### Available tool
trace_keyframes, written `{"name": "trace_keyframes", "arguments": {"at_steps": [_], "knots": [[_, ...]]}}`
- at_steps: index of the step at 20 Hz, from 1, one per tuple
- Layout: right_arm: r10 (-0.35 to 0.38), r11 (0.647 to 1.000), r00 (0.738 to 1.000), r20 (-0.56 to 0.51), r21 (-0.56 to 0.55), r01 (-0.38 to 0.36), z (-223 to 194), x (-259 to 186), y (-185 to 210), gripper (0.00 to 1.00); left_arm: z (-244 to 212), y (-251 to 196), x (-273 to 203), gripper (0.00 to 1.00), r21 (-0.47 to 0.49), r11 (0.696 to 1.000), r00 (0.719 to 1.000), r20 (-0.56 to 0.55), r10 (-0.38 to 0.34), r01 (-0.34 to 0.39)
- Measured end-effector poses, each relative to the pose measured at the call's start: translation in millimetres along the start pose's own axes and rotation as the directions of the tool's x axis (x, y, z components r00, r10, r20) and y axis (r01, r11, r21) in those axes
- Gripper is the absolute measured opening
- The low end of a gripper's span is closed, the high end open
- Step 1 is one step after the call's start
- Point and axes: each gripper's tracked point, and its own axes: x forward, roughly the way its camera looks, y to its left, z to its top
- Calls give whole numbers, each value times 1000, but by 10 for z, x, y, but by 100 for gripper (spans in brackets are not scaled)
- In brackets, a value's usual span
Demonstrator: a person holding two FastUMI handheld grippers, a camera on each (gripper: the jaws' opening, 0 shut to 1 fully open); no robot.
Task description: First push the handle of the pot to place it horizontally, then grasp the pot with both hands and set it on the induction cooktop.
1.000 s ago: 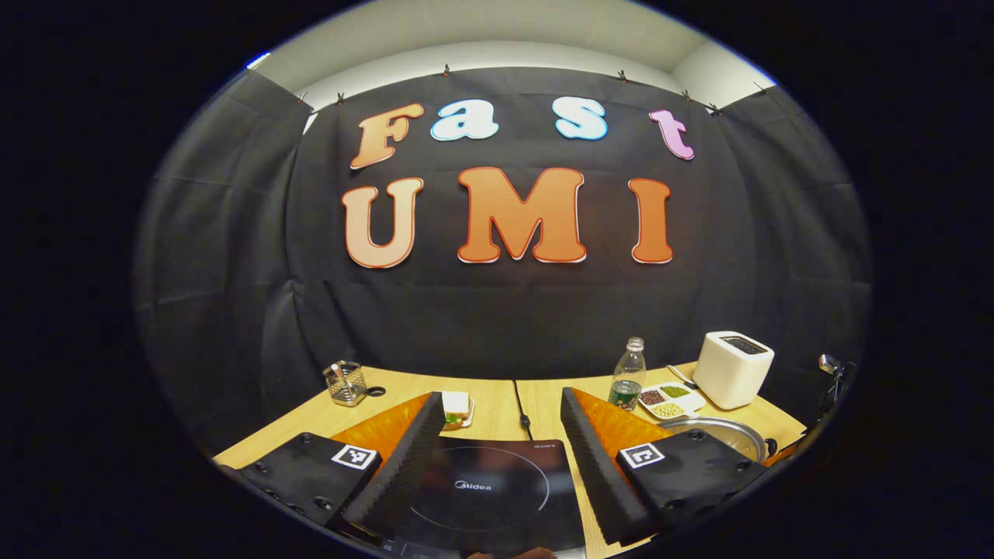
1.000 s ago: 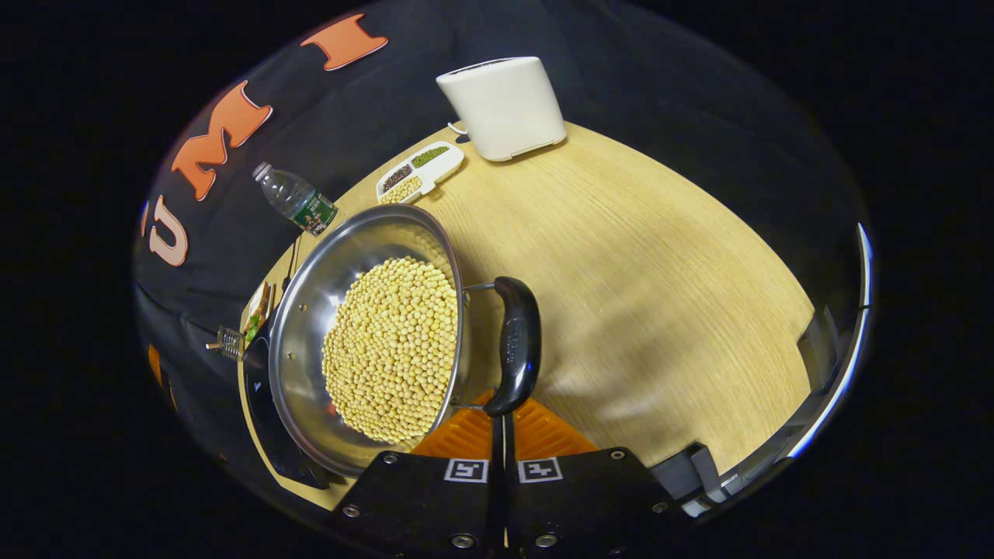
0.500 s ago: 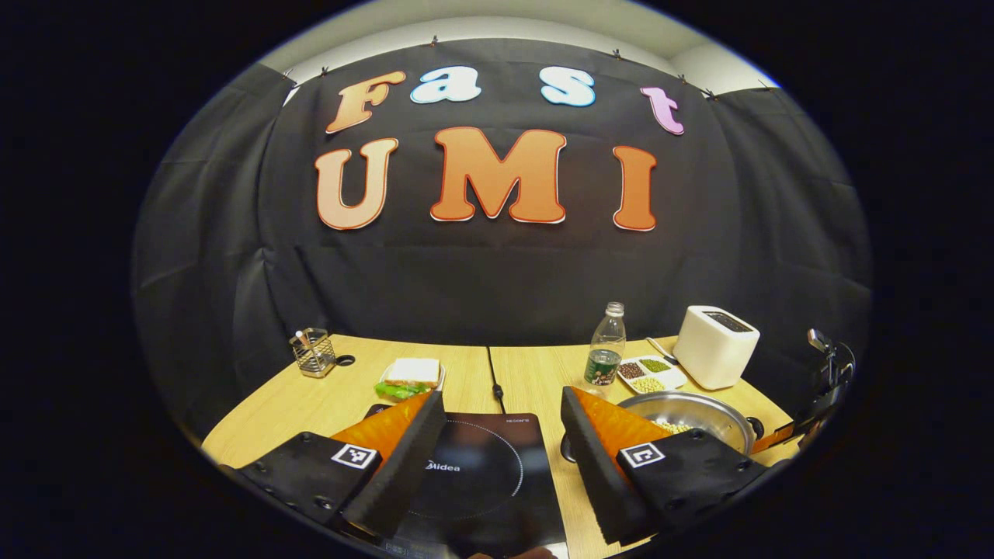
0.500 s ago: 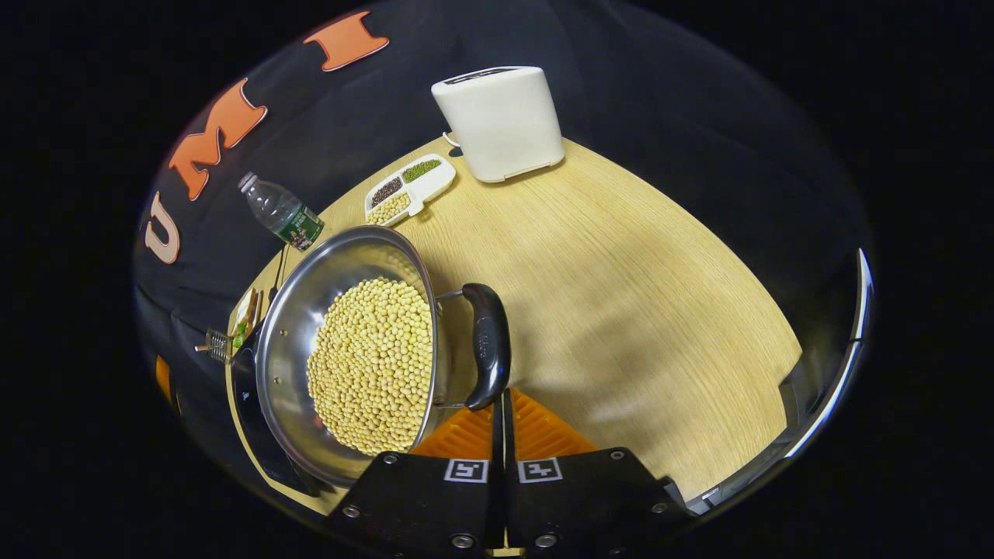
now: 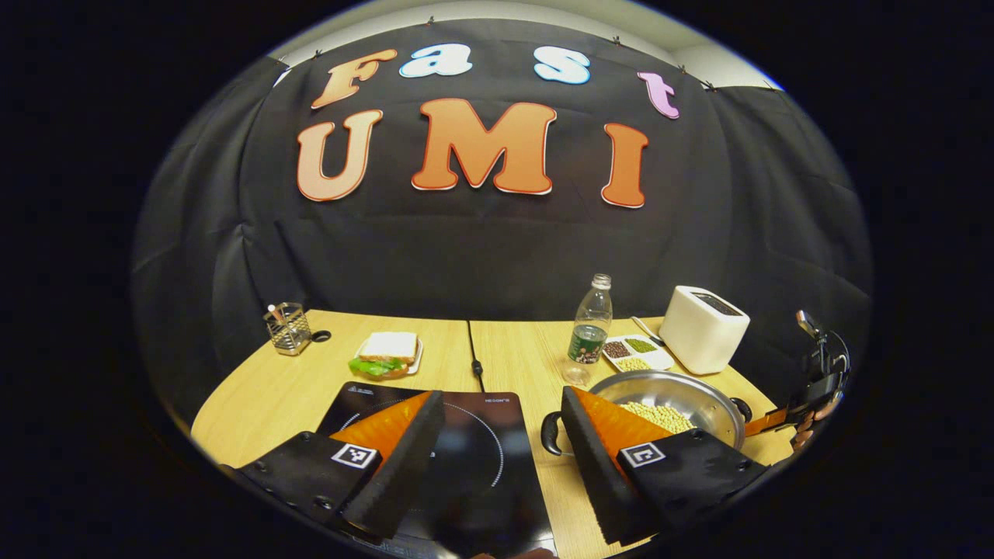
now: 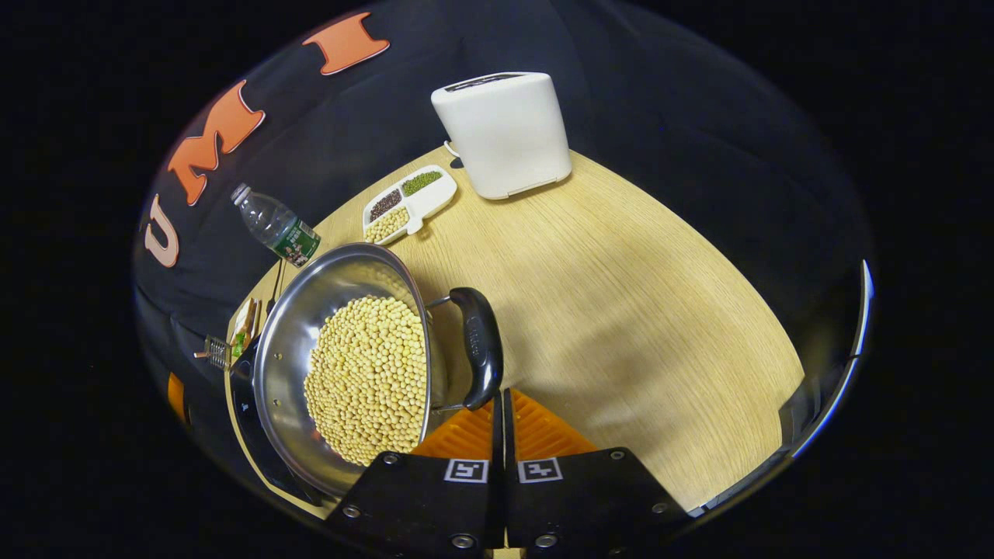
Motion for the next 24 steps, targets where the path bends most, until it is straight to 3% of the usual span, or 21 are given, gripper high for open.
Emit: {"name": "trace_keyframes", "arguments": {"at_steps": [5, 9, 16, 20, 21, 24], "knots": [[14, 999, 1000, 23, 36, -14, 219, 99, 17, 0, -303, -203, 164, 98, 52, 997, 995, -84, -45, 49], [-45, 999, 995, 84, 23, 43, 405, 112, -98, 0, -608, -475, 358, 98, 19, 995, 981, -170, -94, 99], [68, 996, 973, 219, 41, -78, 753, -199, -16, 2, -932, -700, 625, 97, 12, 993, 959, -262, -108, 115], [147, 989, 967, 208, -30, -144, 706, -206, 216, 22, -1058, -788, 713, 97, -2, 992, 949, -292, -121, 126], [152, 988, 967, 202, -52, -145, 687, -175, 258, 30, -1076, -802, 739, 97, 2, 992, 949, -293, -118, 124], [140, 984, 968, 207, -136, -113, 685, -163, 309, 42, -1157, -806, 819, 96, 9, 993, 946, -306, -108, 117]]}}
